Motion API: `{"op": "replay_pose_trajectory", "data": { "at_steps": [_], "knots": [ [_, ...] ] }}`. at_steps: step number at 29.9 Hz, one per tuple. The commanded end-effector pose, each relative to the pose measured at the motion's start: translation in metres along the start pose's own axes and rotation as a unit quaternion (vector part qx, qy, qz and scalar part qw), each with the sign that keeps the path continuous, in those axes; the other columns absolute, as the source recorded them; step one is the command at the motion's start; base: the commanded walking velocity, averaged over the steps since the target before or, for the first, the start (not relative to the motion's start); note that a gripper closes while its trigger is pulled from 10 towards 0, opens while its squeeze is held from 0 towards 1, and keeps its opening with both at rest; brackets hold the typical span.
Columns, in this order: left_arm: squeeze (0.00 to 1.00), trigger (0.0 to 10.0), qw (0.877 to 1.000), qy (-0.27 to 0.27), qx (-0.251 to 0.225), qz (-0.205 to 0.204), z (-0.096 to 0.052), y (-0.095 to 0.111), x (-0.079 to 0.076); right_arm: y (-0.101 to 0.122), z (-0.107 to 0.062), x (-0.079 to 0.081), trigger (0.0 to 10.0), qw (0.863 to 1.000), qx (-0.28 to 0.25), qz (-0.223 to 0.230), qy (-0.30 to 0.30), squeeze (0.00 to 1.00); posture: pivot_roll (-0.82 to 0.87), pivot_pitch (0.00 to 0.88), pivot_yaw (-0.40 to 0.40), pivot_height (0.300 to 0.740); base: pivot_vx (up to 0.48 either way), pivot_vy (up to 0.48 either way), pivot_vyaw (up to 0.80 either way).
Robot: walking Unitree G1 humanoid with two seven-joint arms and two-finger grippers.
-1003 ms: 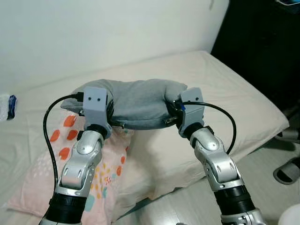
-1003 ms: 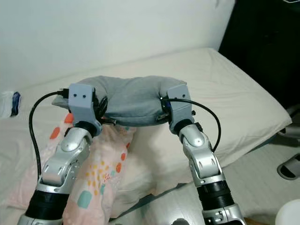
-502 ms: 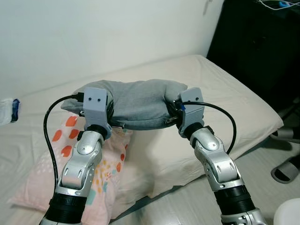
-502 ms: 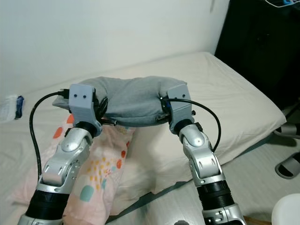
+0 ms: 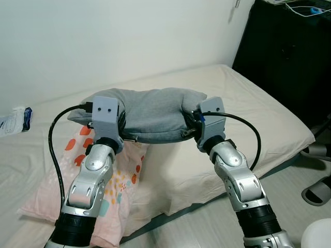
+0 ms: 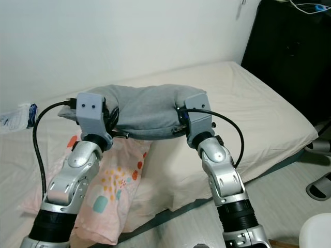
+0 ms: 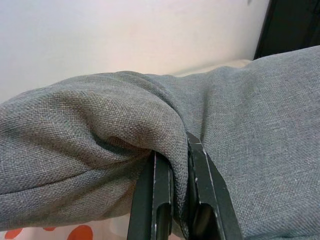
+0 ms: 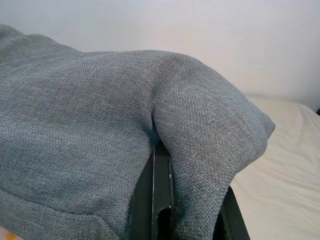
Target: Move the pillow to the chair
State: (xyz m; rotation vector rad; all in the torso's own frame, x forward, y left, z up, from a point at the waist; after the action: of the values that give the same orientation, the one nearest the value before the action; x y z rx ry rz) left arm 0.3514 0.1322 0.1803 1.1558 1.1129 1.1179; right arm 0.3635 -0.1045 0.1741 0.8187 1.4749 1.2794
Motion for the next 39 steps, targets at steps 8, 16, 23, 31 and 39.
{"op": "replay_pose_trajectory", "data": {
  "at_steps": [8,16,23,31,39],
  "knots": [
    [0.0,10.0,1.0,0.026,-0.015,0.009,-0.003,0.003,0.012,-0.008,-0.004,-0.018,10.0,0.999,0.01,-0.011,-0.049,0.0,0.02,0.11,-0.007,0.689,0.0,0.0,0.0],
    [0.0,10.0,1.0,0.021,-0.011,0.016,-0.004,-0.001,0.01,-0.011,-0.004,-0.015,10.0,0.999,0.015,-0.008,-0.041,0.0,0.02,0.102,-0.005,0.689,0.0,0.0,-0.3],
    [0.0,10.0,1.0,0.019,0.005,0.02,-0.009,-0.017,0.015,-0.033,-0.006,-0.012,10.0,0.998,0.062,0.002,-0.035,0.0,0.02,0.094,-0.005,0.689,0.0,0.0,-0.8],
    [0.0,10.0,1.0,0.019,0.009,0.019,-0.009,-0.019,0.015,-0.044,-0.008,-0.013,10.0,0.995,0.087,0.005,-0.042,0.0,0.02,0.09,-0.005,0.689,0.0,0.0,-0.8],
    [0.0,10.0,1.0,0.017,0.009,0.022,-0.008,-0.021,0.014,-0.045,-0.006,-0.015,10.0,0.995,0.089,0.003,-0.046,0.0,0.02,0.099,-0.007,0.689,0.0,0.0,-0.8]
  ]
}}
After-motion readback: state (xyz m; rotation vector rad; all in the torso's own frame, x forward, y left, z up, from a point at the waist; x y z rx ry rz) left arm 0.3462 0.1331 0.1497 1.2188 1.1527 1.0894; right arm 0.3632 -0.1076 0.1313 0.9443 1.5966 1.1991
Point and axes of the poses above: a point about 5 cm out from each wrist's last joint towards the gripper, its own z axis pointing out of the wrist towards the gripper, its own y axis along the axis of the wrist's last joint, x = y × z, the point moved 4 cm from there along z, pointing out of the wrist towards the gripper, and after that the axes turned 5 degrees about -z, right-handed, at the moved point
